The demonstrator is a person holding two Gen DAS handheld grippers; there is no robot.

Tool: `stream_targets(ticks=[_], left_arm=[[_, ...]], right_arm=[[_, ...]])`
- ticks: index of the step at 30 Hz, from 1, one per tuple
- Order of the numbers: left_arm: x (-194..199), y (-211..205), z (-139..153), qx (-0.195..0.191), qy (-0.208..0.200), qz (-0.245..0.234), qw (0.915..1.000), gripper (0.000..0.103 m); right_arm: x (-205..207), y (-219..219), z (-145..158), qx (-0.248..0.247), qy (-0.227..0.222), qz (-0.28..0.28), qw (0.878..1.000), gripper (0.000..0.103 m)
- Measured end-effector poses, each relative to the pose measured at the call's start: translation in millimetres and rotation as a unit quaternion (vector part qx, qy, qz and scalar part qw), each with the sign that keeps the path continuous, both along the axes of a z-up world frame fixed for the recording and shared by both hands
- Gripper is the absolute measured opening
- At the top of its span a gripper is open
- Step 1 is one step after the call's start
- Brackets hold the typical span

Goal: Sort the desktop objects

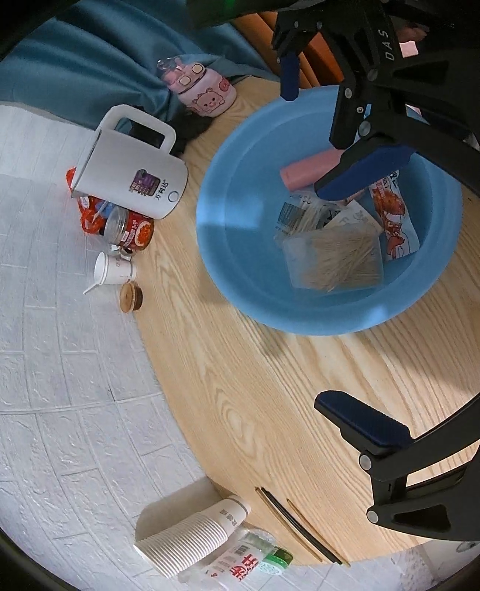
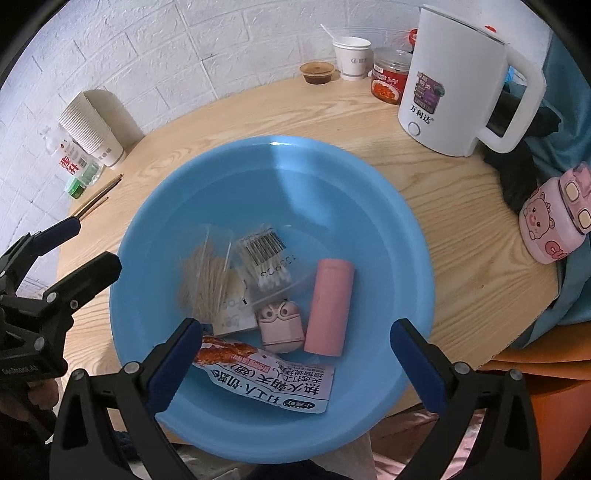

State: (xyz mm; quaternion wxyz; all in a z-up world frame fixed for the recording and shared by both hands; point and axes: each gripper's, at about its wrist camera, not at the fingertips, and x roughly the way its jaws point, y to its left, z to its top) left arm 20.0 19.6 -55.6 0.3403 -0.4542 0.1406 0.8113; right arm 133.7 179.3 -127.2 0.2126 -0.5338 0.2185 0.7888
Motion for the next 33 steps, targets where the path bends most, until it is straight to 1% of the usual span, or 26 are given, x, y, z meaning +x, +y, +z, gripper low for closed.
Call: stream_targets(ticks=[10, 18, 33], left_arm=[[2.7, 3.2, 5.7, -0.003, 0.004, 0.001, 1.0, 0.103], [1.9, 4.8, 4.1, -0.007, 0.0, 0.0, 1.0, 0.103], [-0.8, 2.4, 0.6, -0.016, -0.004, 0.023, 0.9996, 0.103]], right_arm=[[-0.9, -1.1, 0.1, 0.0, 0.002, -0.001, 1.0, 0.103], [-1.2, -2.5, -0.3, 0.001, 0.002, 0.002, 1.0, 0.103], [3.2, -1.7, 3.4, 0.004, 0.003, 0.004, 1.0, 0.103]])
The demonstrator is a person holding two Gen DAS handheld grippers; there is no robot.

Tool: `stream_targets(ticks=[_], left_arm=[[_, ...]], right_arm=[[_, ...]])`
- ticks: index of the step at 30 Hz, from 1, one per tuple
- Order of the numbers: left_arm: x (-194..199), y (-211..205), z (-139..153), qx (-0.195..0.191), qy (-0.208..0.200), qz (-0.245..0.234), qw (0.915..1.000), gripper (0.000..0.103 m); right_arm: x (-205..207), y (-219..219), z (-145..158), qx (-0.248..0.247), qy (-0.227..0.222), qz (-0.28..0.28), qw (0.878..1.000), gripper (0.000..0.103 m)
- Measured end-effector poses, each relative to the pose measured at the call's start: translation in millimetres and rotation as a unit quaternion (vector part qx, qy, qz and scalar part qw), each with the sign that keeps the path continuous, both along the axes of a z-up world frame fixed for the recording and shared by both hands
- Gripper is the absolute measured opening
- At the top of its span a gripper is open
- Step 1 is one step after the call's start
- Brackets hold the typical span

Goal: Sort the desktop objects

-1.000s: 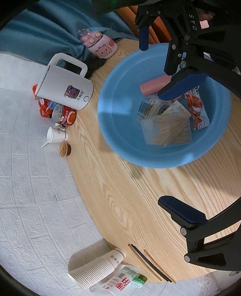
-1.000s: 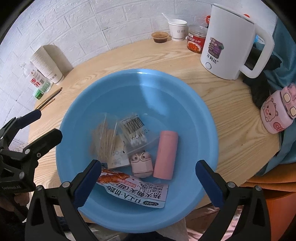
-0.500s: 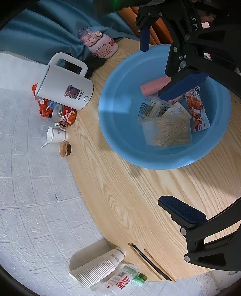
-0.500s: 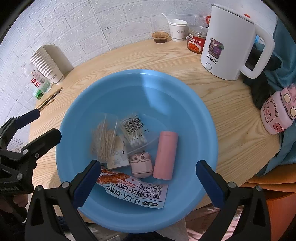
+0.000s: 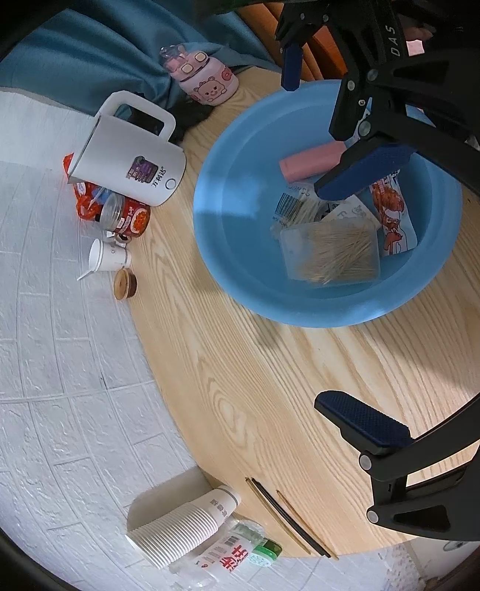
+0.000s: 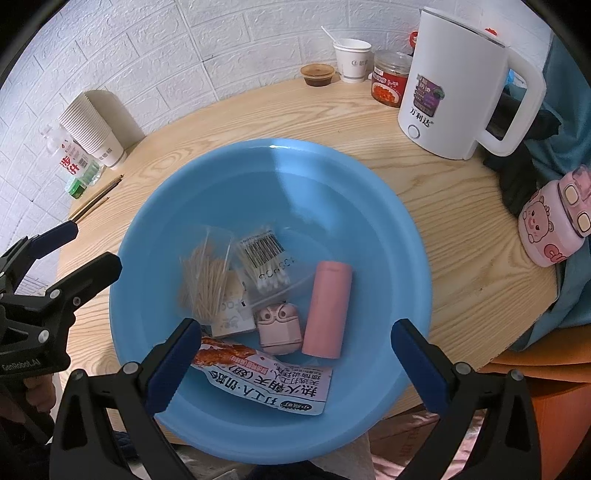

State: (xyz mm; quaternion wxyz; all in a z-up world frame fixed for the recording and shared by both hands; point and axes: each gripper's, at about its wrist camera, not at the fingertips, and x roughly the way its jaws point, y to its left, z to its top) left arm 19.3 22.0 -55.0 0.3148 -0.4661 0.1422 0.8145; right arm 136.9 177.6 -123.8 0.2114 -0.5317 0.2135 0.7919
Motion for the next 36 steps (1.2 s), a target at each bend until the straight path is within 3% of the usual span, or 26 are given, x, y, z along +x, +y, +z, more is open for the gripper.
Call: stream_targets(ticks=[11, 24, 32, 36], left_arm=[[0, 0, 3, -0.005, 0.01, 0.022, 0.9997, 0.103], [-3, 9, 2, -0.002, 0.001, 0.081, 0.9967, 0.103], [0, 22, 2, -0.009, -0.009, 0.131, 0.9912, 0.103], [-1, 19, 8, -0.01, -0.018, 0.173, 0.9846, 0.103]], right_arm=[[-4, 1, 3, 0.011, 0.005, 0.018, 1.0, 0.103], [-12, 24, 2, 0.011, 0.013, 0.057, 0.998, 0.103], [-23, 42, 4, 0.01, 0.017, 0.112, 0.994, 0.103], [-34, 50, 11, 0.011, 0.018, 0.14, 0.99, 0.103]])
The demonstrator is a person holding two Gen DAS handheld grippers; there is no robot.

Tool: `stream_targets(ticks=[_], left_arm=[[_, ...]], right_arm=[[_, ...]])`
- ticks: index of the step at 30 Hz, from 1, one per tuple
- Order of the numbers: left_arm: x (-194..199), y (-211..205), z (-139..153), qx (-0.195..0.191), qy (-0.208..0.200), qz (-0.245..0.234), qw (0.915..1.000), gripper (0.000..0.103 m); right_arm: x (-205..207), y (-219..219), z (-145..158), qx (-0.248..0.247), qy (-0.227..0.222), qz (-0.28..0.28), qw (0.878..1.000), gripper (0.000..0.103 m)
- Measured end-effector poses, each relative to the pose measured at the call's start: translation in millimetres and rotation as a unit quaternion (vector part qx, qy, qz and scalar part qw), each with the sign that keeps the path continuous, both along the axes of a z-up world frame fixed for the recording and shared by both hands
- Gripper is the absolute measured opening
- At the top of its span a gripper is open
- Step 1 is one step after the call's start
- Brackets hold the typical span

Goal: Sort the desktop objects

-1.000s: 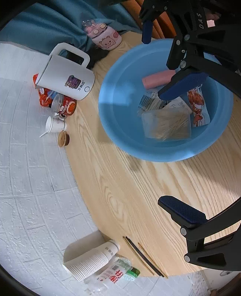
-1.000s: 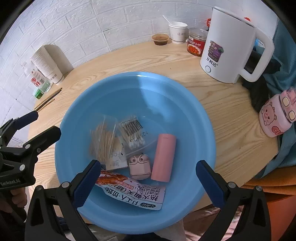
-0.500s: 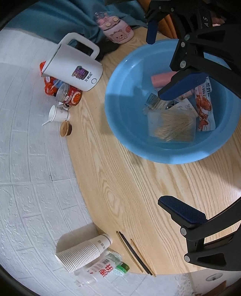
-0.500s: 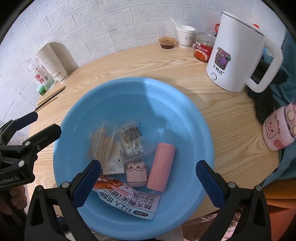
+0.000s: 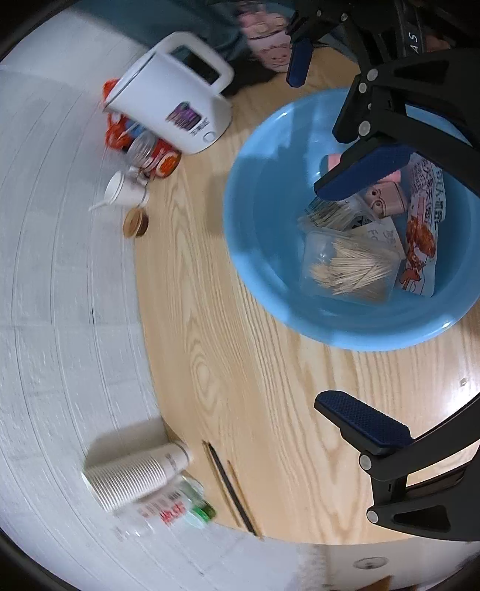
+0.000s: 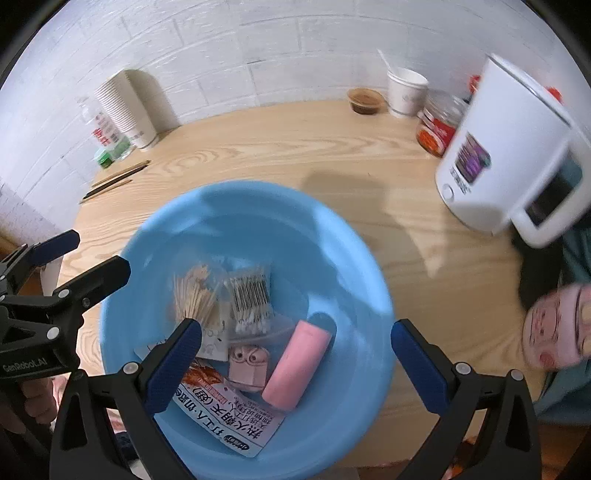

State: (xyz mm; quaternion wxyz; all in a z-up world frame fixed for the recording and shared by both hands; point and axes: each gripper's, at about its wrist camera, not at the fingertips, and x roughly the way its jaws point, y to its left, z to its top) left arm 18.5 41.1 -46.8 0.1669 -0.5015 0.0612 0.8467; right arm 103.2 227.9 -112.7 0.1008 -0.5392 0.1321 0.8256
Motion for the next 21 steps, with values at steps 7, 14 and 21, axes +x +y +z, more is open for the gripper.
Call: stream_targets(ticks=[7, 14, 21], left_arm=[[-7, -11, 23, -0.005, 0.014, 0.062, 0.998, 0.103], [-18, -21, 51, 0.001, 0.032, 0.106, 0.9939, 0.103], [-23, -24, 58, 0.0, 0.04, 0.118, 0.9922, 0.103]], right_arm=[[-28, 4, 20, -0.021, 0.004, 0.053, 0.998, 0.103], [-53, 1, 53, -0.013, 0.011, 0.087, 0.996, 0.103], [-67, -7, 68, 0.015, 0.021, 0.11, 0.994, 0.103]])
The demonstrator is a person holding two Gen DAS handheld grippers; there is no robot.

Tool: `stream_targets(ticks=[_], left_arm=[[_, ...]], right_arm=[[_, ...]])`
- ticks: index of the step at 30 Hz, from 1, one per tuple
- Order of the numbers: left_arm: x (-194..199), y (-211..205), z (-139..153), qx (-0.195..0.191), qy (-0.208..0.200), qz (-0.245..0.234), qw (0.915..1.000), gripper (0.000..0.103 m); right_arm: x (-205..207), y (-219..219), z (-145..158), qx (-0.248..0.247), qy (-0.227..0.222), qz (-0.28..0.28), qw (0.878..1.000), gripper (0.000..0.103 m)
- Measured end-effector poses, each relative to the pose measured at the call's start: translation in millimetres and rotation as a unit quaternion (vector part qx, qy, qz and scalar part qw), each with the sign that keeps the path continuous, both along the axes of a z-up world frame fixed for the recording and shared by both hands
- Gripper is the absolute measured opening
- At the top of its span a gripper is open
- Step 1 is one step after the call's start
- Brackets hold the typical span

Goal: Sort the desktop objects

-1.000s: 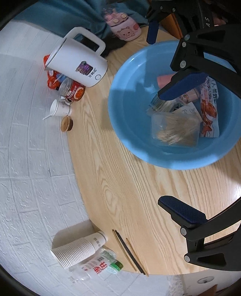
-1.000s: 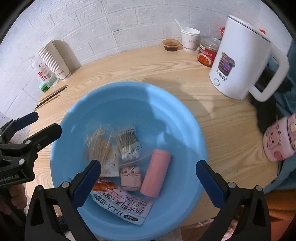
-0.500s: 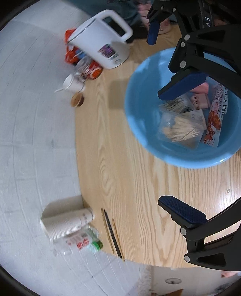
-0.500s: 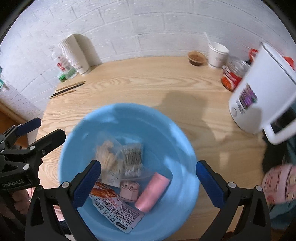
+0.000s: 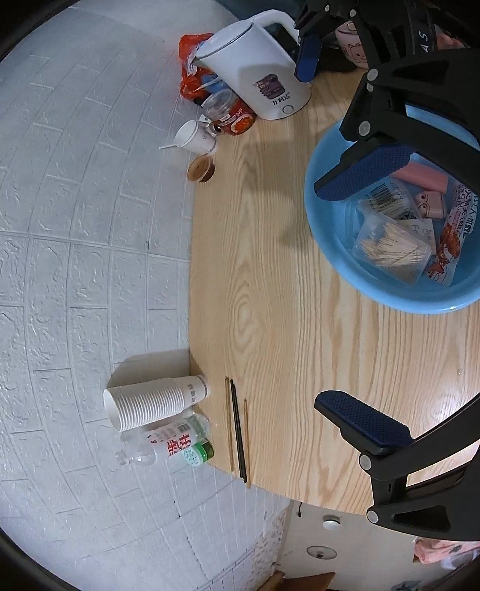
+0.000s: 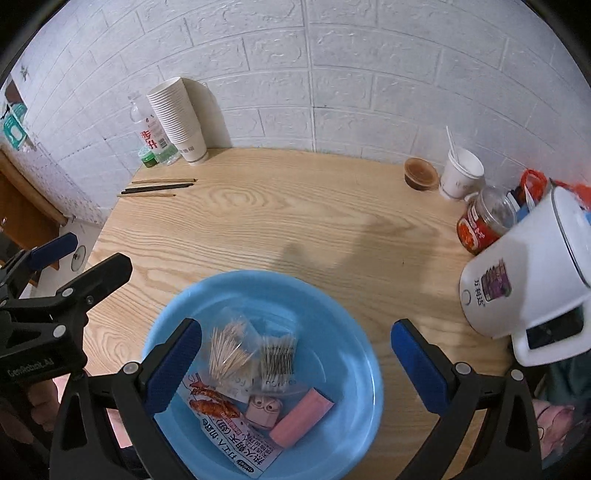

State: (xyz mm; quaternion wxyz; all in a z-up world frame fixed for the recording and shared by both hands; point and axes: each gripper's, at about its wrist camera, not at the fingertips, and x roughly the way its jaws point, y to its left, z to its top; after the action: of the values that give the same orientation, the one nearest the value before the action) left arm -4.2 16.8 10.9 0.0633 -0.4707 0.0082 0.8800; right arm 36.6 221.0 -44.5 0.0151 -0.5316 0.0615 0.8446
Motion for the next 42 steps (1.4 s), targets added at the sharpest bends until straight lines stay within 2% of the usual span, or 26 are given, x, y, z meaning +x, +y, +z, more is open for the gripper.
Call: stream_targets(ticks=[14, 25, 32, 37, 42], left_arm=[[-4, -2, -2, -0.005, -0.002, -0.004, 1.0, 0.103], [-11, 2, 0, -0.012, 0.002, -0.032, 0.9994, 0.103], [-17, 1, 16, -0.018, 0.02, -0.041, 0.9988, 0.103], [-15, -2, 24, -0.008, 0.058, -0.041, 0.9975, 0.103], [-12, -5, 21, -0.003, 0.073, -0.036, 0.9967, 0.103]], right_arm=[[-4, 3, -6, -0.006, -0.012, -0.013, 1.0, 0.103], [-5, 15, -1, 0.001, -0.006, -0.053, 0.999, 0.103], [-10, 12, 20, 0.022, 0.023, -0.058, 0.998, 0.103], [-12, 8, 39, 0.038, 0.074, -0.055, 0.995, 0.103], [-9, 3, 36, 0.043, 0.1, -0.064, 0.992, 0.103]])
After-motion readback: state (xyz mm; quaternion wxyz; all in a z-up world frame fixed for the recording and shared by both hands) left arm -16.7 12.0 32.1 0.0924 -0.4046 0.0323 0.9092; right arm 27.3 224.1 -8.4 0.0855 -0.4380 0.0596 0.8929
